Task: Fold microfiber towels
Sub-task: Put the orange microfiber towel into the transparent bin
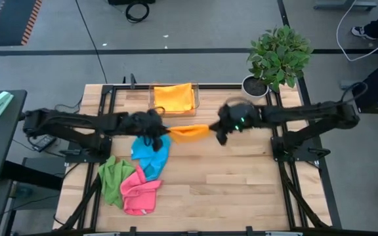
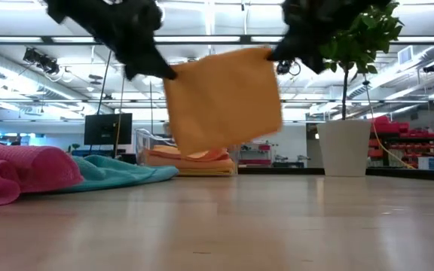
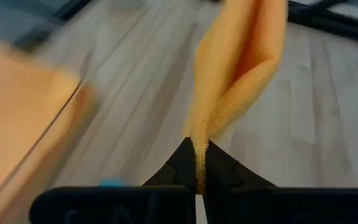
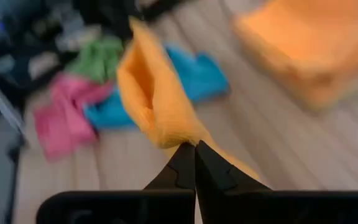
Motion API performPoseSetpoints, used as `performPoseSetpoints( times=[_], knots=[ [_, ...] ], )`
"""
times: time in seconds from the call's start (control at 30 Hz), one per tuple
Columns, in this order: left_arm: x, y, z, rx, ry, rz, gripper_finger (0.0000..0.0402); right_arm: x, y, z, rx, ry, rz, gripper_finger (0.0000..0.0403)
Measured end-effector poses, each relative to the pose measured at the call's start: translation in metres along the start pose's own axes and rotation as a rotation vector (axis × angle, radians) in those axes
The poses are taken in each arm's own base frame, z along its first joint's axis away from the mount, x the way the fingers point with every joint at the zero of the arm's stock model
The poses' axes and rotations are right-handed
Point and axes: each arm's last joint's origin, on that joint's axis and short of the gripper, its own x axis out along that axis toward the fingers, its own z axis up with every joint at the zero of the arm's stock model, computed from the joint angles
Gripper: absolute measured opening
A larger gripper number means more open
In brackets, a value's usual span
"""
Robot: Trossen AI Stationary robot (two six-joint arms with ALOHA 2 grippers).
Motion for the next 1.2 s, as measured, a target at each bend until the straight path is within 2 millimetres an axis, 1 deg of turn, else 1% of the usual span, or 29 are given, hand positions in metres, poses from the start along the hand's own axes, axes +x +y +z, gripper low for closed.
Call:
performPoseSetpoints(
  times=[0.1, 0.17, 0.27, 0.33, 0.43, 0.53, 0.63, 0.8, 0.9, 1.03, 1.13, 1.2],
  knots=[
    [-0.022, 0.014, 0.002, -0.156, 0.009, 0.034, 0.0015, 0.012, -0.007, 0.029, 0.053, -0.029, -0.026, 0.0003],
    [-0.035, 0.026, 0.002, -0.23, 0.017, 0.053, 0.0012, 0.027, -0.014, 0.047, 0.1, -0.039, -0.043, 0.0003],
    [-0.049, 0.045, 0.004, -0.299, 0.003, 0.089, 0.0011, 0.053, -0.027, 0.068, 0.162, -0.027, -0.074, 0.0003],
    [-0.052, 0.058, 0.007, -0.332, -0.021, 0.116, 0.0011, 0.069, -0.037, 0.079, 0.19, -0.021, -0.104, 0.0003],
    [-0.053, 0.08, 0.005, -0.329, 0.002, 0.175, 0.0012, 0.09, -0.053, 0.093, 0.211, -0.024, -0.143, 0.0003],
    [-0.045, 0.106, 0.003, -0.315, 0.041, 0.215, 0.0011, 0.103, -0.072, 0.103, 0.253, -0.02, -0.188, 0.0003],
    [-0.036, 0.132, -0.002, -0.296, 0.087, 0.241, 0.0011, 0.111, -0.094, 0.105, 0.3, -0.007, -0.238, 0.0003],
    [-0.016, 0.17, -0.006, -0.296, 0.119, 0.193, 0.0017, 0.112, -0.119, 0.108, 0.337, -0.016, -0.287, 0.0003],
    [-0.004, 0.185, 0.004, -0.25, 0.138, 0.198, 0.0016, 0.11, -0.13, 0.11, 0.348, -0.036, -0.327, 0.0003],
    [0.012, 0.202, 0.026, -0.165, 0.178, 0.198, 0.0011, 0.111, -0.147, 0.111, 0.372, -0.045, -0.367, 0.0002],
    [0.024, 0.216, 0.037, -0.122, 0.275, 0.198, 0.0014, 0.12, -0.157, 0.106, 0.385, -0.029, -0.384, 0.0002],
    [0.034, 0.225, 0.039, -0.113, 0.359, 0.183, 0.0018, 0.128, -0.16, 0.103, 0.386, -0.021, -0.387, 0.0002]
  ],
)
